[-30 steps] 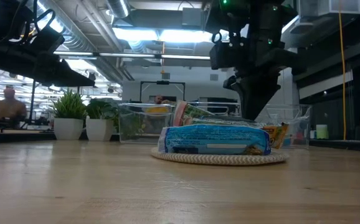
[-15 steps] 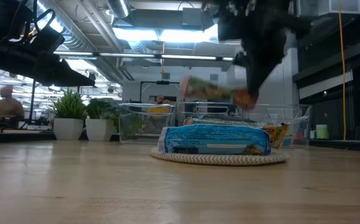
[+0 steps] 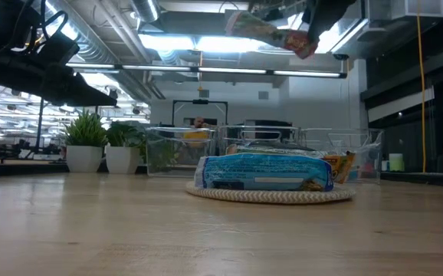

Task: Pick and place Granola Bars by type
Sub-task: Put the red granola bar into the right transparent bin

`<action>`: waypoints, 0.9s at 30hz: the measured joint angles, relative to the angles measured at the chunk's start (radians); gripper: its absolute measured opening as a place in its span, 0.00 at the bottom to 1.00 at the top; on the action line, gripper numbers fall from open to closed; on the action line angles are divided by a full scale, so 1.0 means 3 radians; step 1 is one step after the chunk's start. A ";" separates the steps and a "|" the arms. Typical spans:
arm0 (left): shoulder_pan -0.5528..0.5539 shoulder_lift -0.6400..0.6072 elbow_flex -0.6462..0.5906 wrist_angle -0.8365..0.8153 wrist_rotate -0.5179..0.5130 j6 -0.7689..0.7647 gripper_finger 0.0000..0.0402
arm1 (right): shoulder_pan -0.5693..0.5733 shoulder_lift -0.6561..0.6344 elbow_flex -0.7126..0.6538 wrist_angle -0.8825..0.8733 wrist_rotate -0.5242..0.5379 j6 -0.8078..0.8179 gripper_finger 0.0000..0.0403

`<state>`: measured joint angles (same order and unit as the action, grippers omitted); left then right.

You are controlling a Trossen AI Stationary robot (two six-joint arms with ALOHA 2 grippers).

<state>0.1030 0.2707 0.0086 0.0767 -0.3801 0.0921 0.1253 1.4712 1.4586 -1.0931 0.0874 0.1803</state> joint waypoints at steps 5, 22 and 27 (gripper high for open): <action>0.0000 0.0000 0.0000 0.0000 0.0016 0.0000 0.01 | -0.0059 -0.0086 0.0071 -0.0212 0.0088 0.0105 0.02; 0.0000 0.0000 -0.0001 0.0004 0.0023 0.0000 0.01 | -0.1271 -0.0160 0.1092 -0.1603 0.0498 0.0247 0.02; 0.0000 0.0001 0.0000 0.0004 0.0023 0.0000 0.01 | -0.1600 -0.0177 0.1262 -0.1591 0.0500 0.0153 0.02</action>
<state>0.1030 0.2709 0.0084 0.0780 -0.3733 0.0921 -0.3548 1.4181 1.8373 -1.5703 0.2374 0.2261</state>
